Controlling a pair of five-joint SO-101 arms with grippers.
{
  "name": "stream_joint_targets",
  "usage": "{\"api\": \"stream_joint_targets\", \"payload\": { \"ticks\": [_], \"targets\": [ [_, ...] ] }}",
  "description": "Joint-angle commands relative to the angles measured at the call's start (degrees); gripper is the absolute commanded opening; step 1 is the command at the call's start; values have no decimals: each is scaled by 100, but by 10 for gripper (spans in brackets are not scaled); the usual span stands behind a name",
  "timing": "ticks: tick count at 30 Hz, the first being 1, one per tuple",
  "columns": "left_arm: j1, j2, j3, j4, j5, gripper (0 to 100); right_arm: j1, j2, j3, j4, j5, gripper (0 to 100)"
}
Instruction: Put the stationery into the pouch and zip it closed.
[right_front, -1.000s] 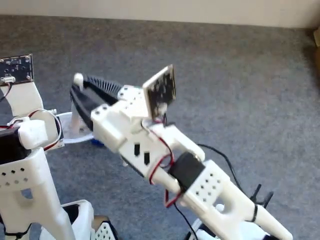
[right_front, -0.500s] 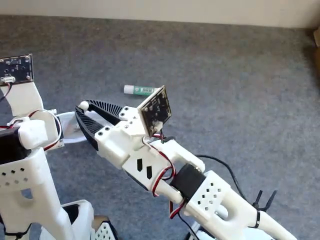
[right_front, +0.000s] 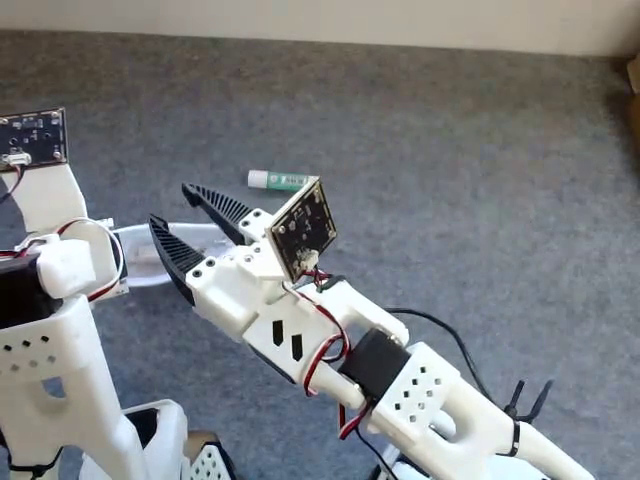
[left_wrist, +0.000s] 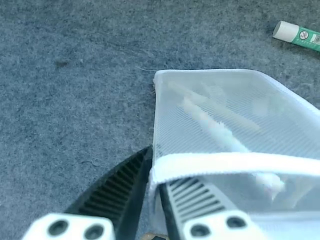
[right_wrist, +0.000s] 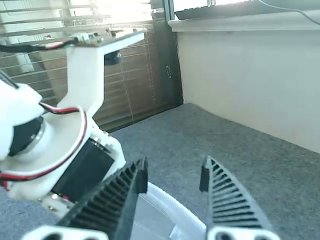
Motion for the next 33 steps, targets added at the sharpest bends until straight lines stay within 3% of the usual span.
{"api": "stream_joint_targets", "payload": {
  "ticks": [1, 4, 16, 19, 26, 29, 33],
  "targets": [
    [92, 75, 40, 9, 18, 9, -13, -242, -84, -66, 97, 176],
    [92, 75, 40, 9, 18, 9, 92, -242, -110, -4, 97, 176],
    [84, 75, 40, 0, 18, 9, 268, -224, -1490, 2571, 70, 176],
    [84, 75, 40, 0, 18, 8, 593, -180, -1807, 3002, 62, 176],
    [84, 75, 4, 0, 18, 8, 1323, -171, -2018, 3081, 62, 174],
    [57, 75, -4, 0, 18, 8, 1437, -163, -2009, 3081, 62, 130],
    [-470, 66, -145, 0, 44, 8, 1631, -163, -2009, 3081, 62, 79]
  ]
}}
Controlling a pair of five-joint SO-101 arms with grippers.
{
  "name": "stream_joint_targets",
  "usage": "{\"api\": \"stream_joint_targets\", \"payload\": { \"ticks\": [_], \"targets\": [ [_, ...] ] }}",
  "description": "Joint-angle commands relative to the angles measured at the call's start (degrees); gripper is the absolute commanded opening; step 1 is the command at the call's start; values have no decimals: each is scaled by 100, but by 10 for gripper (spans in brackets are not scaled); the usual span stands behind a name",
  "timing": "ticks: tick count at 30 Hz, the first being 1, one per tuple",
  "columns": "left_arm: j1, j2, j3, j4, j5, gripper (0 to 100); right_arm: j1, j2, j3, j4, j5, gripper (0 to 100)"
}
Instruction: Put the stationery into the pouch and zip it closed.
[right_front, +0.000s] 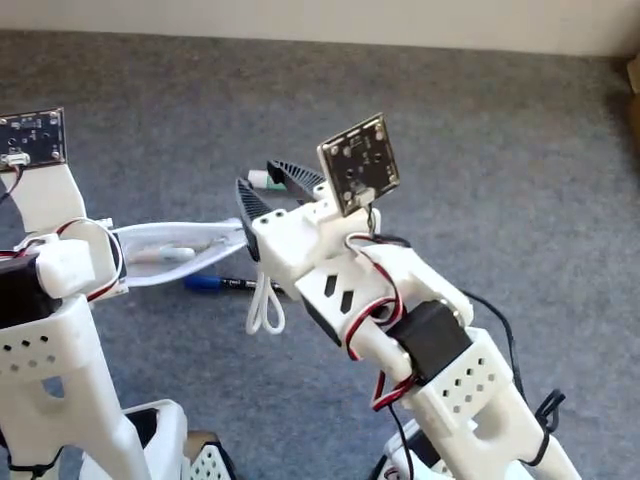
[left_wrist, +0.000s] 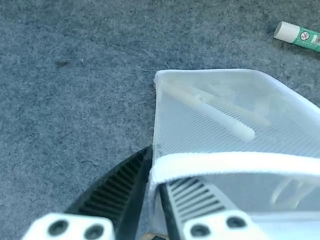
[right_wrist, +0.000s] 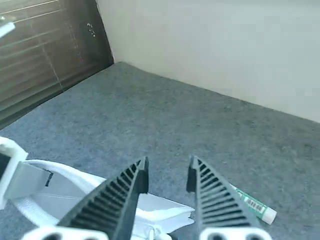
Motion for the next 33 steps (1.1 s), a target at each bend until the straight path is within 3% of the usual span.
{"api": "stream_joint_targets", "payload": {
  "ticks": [1, 7, 17, 26, 33],
  "targets": [
    [-505, 66, -207, 9, 44, 8, 268, -163, -374, 13, 35, 79],
    [-1305, 66, -453, 9, 53, 7, 549, 629, -505, 382, 35, 79],
    [-1367, 66, -409, 9, 53, 7, 1086, 3222, -1947, 743, -176, 80],
    [-1367, 66, -400, 9, 53, 7, 1121, 5033, -3371, 1455, 826, 85],
    [-1367, 66, -400, 26, 53, 7, 998, 6501, -5270, 2738, 1653, 178]
  ]
}}
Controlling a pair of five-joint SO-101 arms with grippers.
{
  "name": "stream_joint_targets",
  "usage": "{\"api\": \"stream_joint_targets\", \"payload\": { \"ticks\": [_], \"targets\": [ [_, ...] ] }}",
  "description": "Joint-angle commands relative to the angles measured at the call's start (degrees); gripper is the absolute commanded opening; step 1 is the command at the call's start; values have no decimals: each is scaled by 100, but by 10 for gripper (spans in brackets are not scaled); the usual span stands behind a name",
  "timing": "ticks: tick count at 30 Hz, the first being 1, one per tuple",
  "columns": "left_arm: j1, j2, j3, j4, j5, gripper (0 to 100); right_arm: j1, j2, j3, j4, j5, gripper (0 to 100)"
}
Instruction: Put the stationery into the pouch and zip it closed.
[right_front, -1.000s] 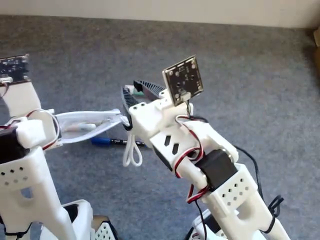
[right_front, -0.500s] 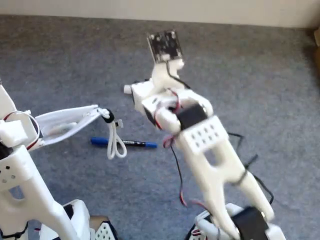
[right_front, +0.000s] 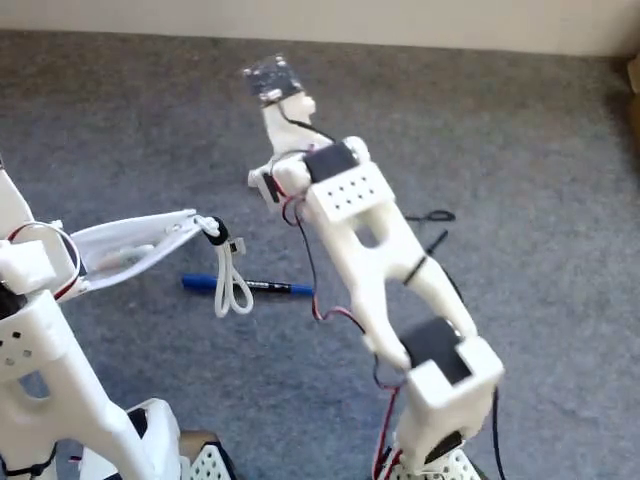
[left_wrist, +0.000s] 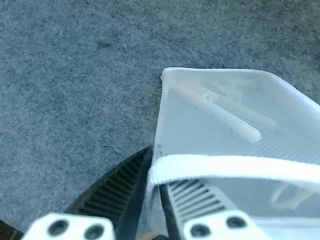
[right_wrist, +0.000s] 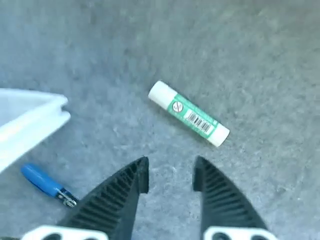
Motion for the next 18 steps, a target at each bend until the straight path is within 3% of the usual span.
{"api": "stream_joint_targets", "payload": {
  "ticks": [1, 8, 18],
  "targets": [
    [-75, -22, -242, 26, 35, 7, -57, 462, -1288, 611, 422, 178],
    [-75, -22, -233, 35, 35, 7, -330, 1789, -2967, 1323, 1266, 180],
    [-92, -22, -145, 18, 26, 7, -321, 3213, -4593, 1358, 1908, 180]
  ]
}}
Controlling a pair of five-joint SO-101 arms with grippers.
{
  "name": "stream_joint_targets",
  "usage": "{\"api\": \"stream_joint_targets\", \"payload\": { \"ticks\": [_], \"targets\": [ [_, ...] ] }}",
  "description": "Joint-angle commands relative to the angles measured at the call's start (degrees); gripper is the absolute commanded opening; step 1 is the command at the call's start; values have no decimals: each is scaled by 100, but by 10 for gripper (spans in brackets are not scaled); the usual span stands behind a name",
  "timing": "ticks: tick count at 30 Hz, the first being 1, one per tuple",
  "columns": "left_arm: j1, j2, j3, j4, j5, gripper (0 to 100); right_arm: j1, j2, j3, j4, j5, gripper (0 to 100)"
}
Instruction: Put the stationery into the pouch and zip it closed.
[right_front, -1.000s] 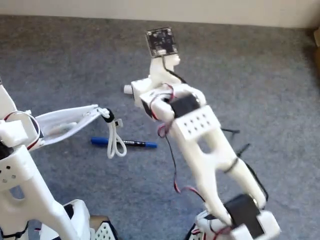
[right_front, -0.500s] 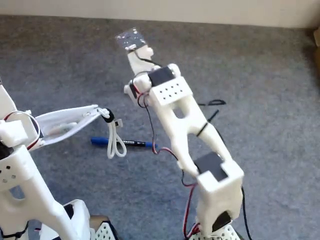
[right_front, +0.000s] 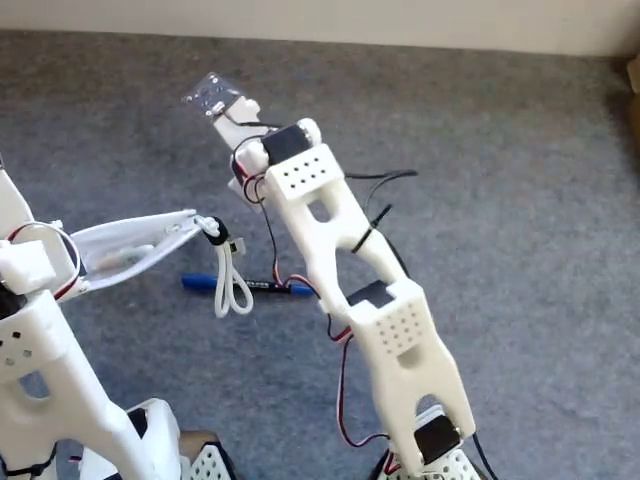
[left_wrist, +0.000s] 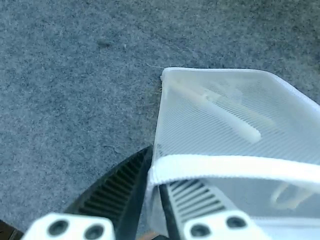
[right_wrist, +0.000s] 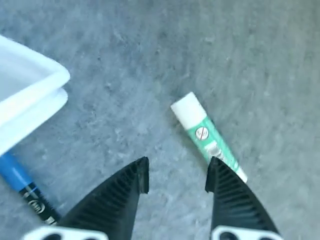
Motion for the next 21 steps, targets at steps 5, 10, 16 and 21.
{"api": "stream_joint_targets", "payload": {
  "ticks": [5, 10, 16, 21],
  "targets": [
    [-84, -22, -22, 0, 9, 7, -40, 637, -1112, -22, 185, 180],
    [-75, -22, -22, 0, 9, 7, -22, 1086, -1437, -31, 185, 180],
    [-84, -22, -4, 0, 9, 7, 171, 1560, -1657, -435, 237, 180],
    [-75, -22, 4, 0, 9, 7, 251, 1877, -1666, -532, 536, 178]
  ]
}}
